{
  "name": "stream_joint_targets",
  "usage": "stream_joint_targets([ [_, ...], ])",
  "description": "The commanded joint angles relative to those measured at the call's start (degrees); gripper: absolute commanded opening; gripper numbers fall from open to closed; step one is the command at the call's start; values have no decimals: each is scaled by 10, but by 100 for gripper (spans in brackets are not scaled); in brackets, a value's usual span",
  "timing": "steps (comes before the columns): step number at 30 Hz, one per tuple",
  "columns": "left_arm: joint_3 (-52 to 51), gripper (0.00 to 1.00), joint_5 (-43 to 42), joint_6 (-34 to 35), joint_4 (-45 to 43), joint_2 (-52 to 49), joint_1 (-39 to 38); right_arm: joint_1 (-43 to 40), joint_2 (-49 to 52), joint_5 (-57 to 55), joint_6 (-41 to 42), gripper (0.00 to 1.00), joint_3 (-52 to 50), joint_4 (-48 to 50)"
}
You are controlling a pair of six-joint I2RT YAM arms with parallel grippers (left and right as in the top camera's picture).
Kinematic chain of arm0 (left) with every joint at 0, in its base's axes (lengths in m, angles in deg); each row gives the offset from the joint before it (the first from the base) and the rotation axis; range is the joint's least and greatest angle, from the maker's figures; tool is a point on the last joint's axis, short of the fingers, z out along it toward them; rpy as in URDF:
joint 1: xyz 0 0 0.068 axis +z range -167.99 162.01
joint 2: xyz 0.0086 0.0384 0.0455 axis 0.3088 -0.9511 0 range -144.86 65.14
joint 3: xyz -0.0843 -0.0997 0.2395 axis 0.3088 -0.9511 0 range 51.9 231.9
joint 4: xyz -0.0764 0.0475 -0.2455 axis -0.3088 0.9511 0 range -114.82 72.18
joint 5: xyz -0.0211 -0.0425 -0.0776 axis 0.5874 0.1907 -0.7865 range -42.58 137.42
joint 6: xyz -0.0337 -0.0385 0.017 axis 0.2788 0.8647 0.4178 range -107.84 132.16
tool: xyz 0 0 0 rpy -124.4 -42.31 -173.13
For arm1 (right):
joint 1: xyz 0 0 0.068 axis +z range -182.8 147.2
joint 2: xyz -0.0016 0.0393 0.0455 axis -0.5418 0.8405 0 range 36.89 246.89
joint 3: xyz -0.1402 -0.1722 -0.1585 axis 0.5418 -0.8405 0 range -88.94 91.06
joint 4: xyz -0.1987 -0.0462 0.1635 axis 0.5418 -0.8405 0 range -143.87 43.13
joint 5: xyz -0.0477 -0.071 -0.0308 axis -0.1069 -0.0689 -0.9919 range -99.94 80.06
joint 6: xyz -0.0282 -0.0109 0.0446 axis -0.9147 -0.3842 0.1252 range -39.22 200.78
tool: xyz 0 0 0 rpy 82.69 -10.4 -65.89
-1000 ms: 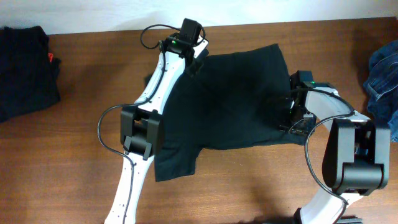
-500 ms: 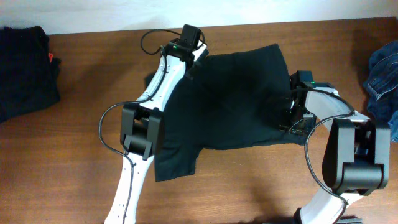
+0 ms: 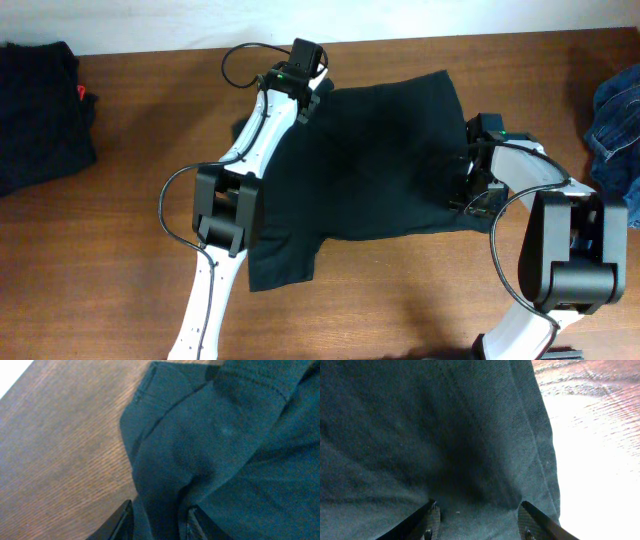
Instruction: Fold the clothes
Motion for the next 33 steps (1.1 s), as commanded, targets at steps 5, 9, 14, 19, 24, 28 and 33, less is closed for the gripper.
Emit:
stream_joint_targets([
  [5, -3, 34, 5, 29, -14, 12, 31, -4, 31, -3, 7, 56, -19, 21],
  [9, -3, 34, -10, 43, -28, 12, 53, -4, 31, -3, 7, 56, -19, 21],
  [14, -3, 34, -51, 51, -41, 12, 79, -4, 31, -3, 7, 56, -19, 21],
  [19, -3, 47, -62, 95, -62, 12, 108, -4, 31, -3, 7, 56, -19, 21],
  [24, -3, 55, -116, 154, -84, 12, 142, -4, 31, -3, 7, 56, -19, 21],
  [28, 5, 55, -213, 168, -87, 18, 167, -4, 31, -3, 7, 56, -19, 21],
  [33, 24, 54, -264, 164, -41, 31, 177, -4, 31, -3, 7, 56, -19, 22],
])
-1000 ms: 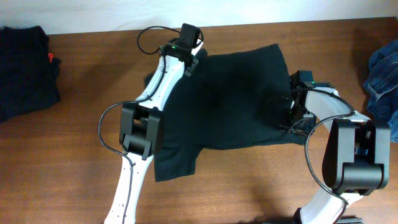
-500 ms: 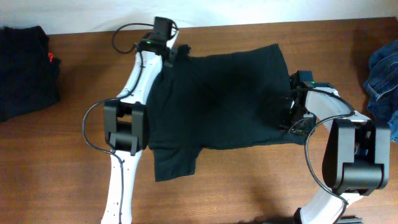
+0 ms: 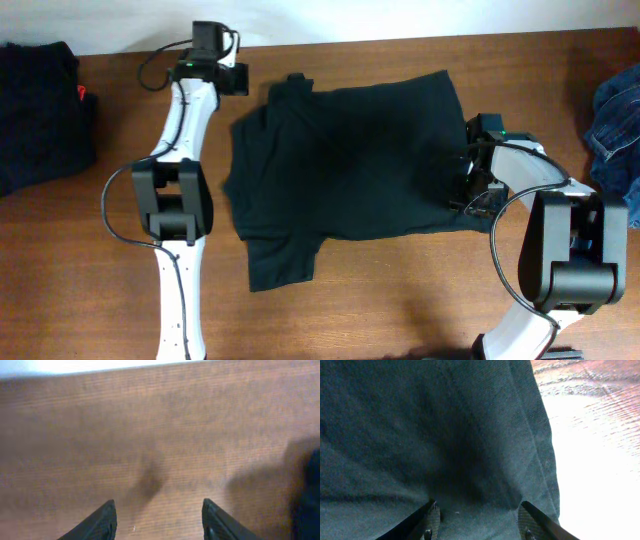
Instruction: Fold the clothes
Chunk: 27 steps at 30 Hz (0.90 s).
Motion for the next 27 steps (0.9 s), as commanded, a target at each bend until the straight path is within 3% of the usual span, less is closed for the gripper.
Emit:
stream_joint_targets([
  [1, 22, 53, -60, 5, 27, 32, -1, -4, 31, -3, 7, 56, -19, 22],
  [5, 22, 52, -60, -12, 72, 33, -1, -4, 31, -2, 7, 56, -19, 22],
  [9, 22, 44, -60, -49, 87, 40, -1, -4, 31, 0, 7, 61, -19, 22],
  [18, 22, 46, -61, -70, 138, 55, -1, -4, 31, 0, 7, 61, -19, 22],
  [24, 22, 73, -118, -129, 156, 55, -1, -4, 31, 2, 7, 61, -19, 22],
  [27, 22, 81, -118, -131, 164, 55, -1, -4, 31, 2, 7, 61, -19, 22],
])
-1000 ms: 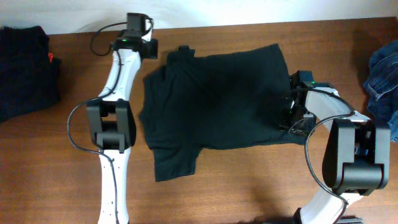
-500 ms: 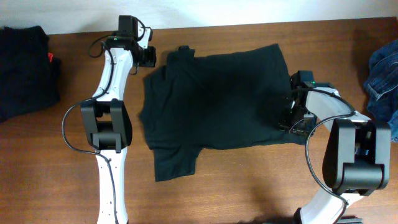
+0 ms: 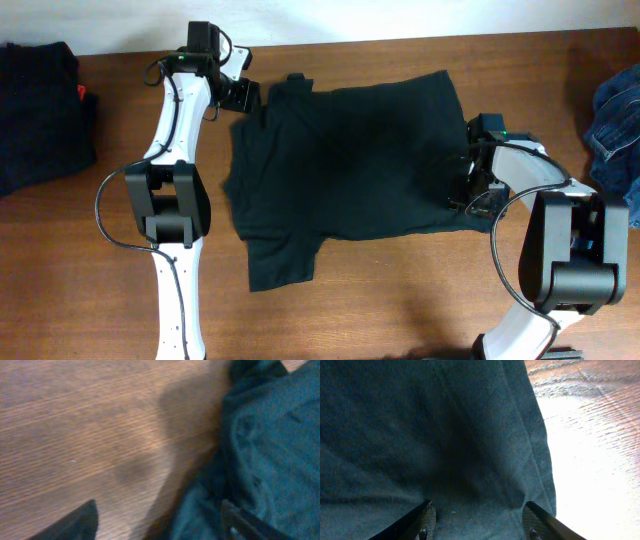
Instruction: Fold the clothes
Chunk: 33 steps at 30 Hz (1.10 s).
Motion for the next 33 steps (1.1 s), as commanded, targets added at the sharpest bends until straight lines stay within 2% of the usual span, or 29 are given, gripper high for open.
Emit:
stream_joint_targets([
  [1, 15, 82, -28, -33, 10, 26, 1, -3, 33, 4, 8, 61, -19, 21],
  [4, 14, 82, -23, -63, 23, 26, 0, -3, 33, 4, 8, 61, -19, 21],
  [9, 13, 82, 11, -64, 27, 26, -2, -3, 33, 4, 8, 61, -19, 19],
  [27, 13, 82, 42, -64, 2, -1, -20, -3, 33, 4, 8, 61, -19, 19],
  [33, 13, 82, 115, -64, -5, -14, -33, -3, 33, 4, 8, 61, -19, 19],
])
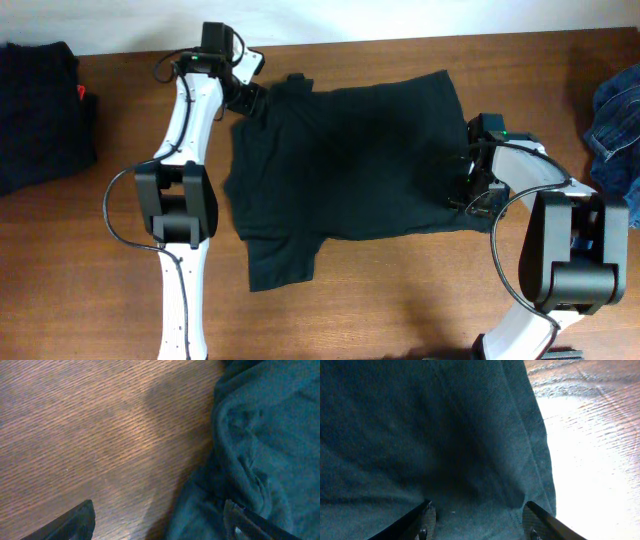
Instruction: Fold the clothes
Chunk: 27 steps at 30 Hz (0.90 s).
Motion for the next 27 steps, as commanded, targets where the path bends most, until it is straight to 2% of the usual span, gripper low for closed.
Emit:
stream_joint_targets([
  [1, 13, 81, 56, -8, -6, -13, -7, -3, 33, 4, 7, 61, -19, 20],
  [22, 13, 78, 62, -6, -12, -40, -10, -3, 33, 4, 7, 61, -19, 22],
  [27, 13, 78, 115, -6, -17, -42, -9, -3, 33, 4, 7, 61, -19, 22],
])
